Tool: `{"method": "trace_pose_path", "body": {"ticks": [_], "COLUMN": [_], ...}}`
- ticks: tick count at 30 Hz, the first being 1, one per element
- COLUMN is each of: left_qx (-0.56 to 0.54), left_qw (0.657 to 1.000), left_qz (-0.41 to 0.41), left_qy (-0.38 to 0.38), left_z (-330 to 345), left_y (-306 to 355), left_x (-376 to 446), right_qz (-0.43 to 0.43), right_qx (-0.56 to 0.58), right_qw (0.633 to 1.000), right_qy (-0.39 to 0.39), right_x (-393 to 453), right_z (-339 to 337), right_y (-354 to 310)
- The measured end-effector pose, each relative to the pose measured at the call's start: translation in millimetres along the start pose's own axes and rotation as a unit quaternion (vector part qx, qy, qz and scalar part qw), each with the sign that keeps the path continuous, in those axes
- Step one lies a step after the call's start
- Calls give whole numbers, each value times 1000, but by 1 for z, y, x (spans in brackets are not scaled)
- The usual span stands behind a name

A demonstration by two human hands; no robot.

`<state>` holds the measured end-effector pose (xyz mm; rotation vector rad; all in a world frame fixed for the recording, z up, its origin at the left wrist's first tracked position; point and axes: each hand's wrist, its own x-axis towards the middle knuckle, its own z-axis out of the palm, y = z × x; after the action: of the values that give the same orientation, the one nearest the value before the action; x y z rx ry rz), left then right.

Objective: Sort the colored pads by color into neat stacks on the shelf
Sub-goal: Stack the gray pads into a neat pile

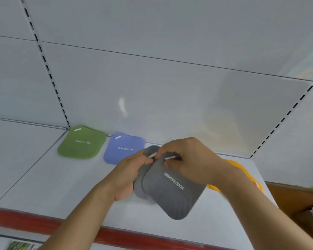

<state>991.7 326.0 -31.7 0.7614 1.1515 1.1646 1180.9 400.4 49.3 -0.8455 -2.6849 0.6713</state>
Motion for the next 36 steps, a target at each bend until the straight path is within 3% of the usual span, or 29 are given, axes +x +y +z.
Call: {"method": "trace_pose_path", "body": {"ticks": [3, 7, 14, 18, 24, 28, 32, 36], "left_qx": [-37, -62, -63, -57, -67, -63, 113, 192], "left_qw": [999, 997, 997, 997, 996, 994, 985, 967], "left_qz": [-14, -28, -39, -36, -18, 3, 118, 161], "left_qy": [-28, -20, -12, -35, -55, -86, -63, -34], "left_z": [3, -1, -2, 0, 4, 4, 6, 7], "left_y": [-9, -13, -20, -21, -20, -19, -20, -18], "left_x": [0, 3, 5, 0, -6, -11, -14, -17], "right_qz": [-21, -63, -158, -130, -137, -90, -84, 25], "right_qx": [10, -9, -32, -3, -34, -31, -41, 31], "right_qw": [1000, 994, 980, 975, 967, 970, 970, 985], "right_qy": [10, 91, 116, 180, 211, 225, 223, 165], "right_x": [6, 1, 1, -2, 0, -1, -9, -26], "right_z": [22, 37, 67, 71, 72, 71, 73, 64], "right_y": [11, 17, 18, 22, 23, 26, 33, 48]}}
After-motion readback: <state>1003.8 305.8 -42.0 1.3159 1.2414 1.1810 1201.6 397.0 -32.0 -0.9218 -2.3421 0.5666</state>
